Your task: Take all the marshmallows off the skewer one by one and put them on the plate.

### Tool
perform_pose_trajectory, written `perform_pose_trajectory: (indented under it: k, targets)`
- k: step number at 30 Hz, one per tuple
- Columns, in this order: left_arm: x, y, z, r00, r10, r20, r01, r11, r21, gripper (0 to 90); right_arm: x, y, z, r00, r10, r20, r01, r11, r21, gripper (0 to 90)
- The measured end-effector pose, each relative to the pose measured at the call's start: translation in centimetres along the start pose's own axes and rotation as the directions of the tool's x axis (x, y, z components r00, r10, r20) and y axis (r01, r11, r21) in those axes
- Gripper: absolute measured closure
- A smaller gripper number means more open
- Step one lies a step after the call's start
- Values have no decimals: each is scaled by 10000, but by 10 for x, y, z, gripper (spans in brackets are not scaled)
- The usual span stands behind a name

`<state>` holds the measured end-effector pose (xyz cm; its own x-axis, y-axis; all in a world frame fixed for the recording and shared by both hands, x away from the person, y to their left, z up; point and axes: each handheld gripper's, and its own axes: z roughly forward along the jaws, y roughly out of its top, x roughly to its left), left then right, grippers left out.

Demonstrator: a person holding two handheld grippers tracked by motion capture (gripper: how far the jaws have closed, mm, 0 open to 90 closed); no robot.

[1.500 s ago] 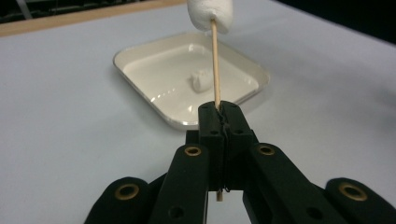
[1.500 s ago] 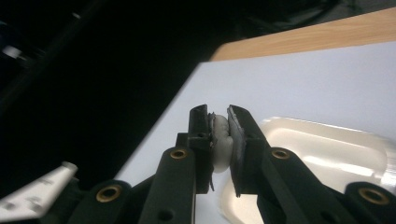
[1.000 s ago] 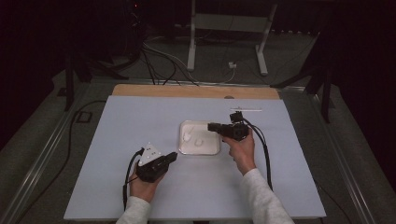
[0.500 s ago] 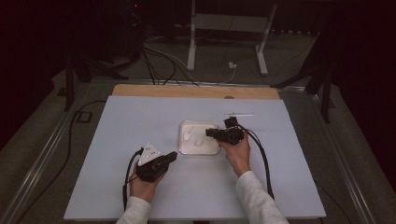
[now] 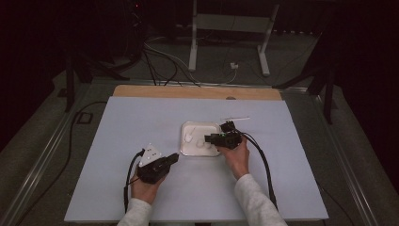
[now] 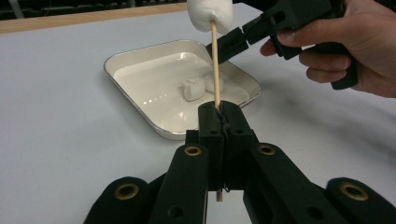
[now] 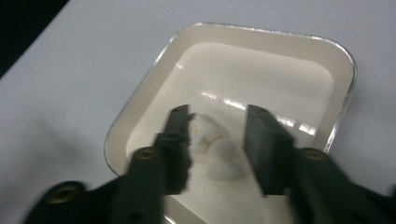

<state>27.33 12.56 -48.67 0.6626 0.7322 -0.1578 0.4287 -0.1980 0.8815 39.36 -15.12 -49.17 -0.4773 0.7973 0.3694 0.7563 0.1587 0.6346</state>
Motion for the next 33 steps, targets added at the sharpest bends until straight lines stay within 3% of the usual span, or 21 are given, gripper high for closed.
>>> perform_pose_trajectory:
  k: [2,5,11,16,33]
  targets:
    - [0,0,0,10000,-4,2,4,10000,4,900,0,0,1,10000,-27,-11,27,9999,127,467]
    - [0,0,0,10000,-15,-20,15,10000,-3,900,0,0,-1,9999,-20,-138,19,9999,-127,354]
    - [1,0,0,10000,-64,-25,64,10000,-15,900,4,4,-13,9966,75,-823,-134,9973,-723,157]
    - [0,0,0,10000,-62,-5,62,10000,-21,900,7,8,-24,9856,-28,-1691,-163,9936,-1115,13]
    - [-1,0,0,9999,-90,109,91,9999,-81,900,22,11,-35,9538,-14,-3005,-435,9888,-1427,0]
